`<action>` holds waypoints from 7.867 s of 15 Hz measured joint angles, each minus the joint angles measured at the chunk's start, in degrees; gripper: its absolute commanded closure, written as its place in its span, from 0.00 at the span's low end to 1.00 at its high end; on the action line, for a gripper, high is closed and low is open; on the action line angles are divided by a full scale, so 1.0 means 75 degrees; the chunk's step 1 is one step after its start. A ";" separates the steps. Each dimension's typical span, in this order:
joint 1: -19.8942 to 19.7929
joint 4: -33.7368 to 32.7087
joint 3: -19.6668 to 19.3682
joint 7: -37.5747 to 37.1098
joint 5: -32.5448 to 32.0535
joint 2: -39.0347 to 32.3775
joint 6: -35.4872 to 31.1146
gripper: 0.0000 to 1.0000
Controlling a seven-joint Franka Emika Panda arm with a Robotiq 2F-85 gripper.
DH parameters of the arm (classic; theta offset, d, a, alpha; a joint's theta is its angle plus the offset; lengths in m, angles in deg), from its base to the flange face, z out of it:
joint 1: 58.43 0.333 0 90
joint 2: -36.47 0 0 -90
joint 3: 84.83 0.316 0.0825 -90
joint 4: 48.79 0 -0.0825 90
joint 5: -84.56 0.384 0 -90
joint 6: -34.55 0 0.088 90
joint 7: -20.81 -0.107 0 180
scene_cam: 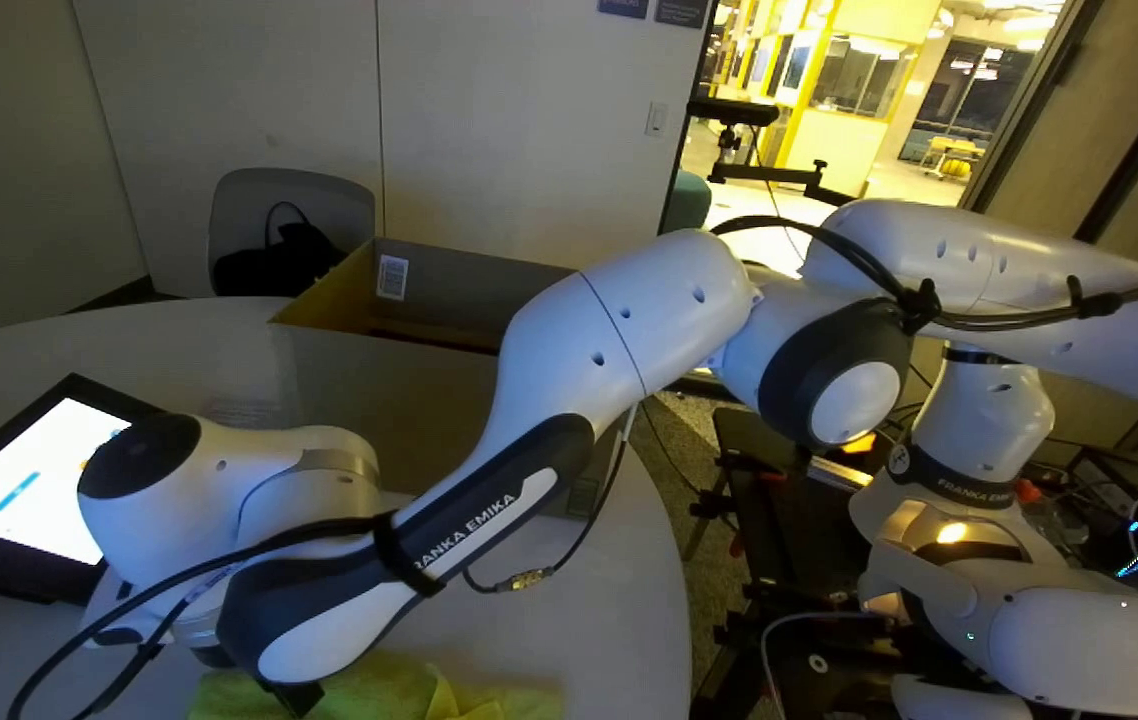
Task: Put the marker on the cloth, then fold the cloth and put it in the box
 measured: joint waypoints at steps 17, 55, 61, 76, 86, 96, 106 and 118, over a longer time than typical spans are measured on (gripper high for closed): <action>-0.1336 0.0548 0.1530 0.6672 0.0141 0.0290 0.0271 0.91; -0.1098 1.0052 0.1875 0.1490 0.1618 0.5631 -0.2805 0.88; -0.0171 1.1257 0.1480 -0.1471 0.0964 0.5498 -0.4732 0.55; -0.0192 1.2000 0.1894 -0.2839 0.0656 0.7706 -0.4165 0.00; 0.0741 1.2326 0.0591 -0.5706 -0.1203 0.7411 -0.4153 0.00; 0.1015 1.2199 -0.0159 -0.6751 -0.1216 0.6485 -0.5177 0.00; 0.1134 1.1944 -0.0652 -0.6832 -0.1173 0.5665 -0.6013 0.00; 0.0677 1.1906 -0.0530 -0.6278 -0.0881 0.5779 -0.5819 0.84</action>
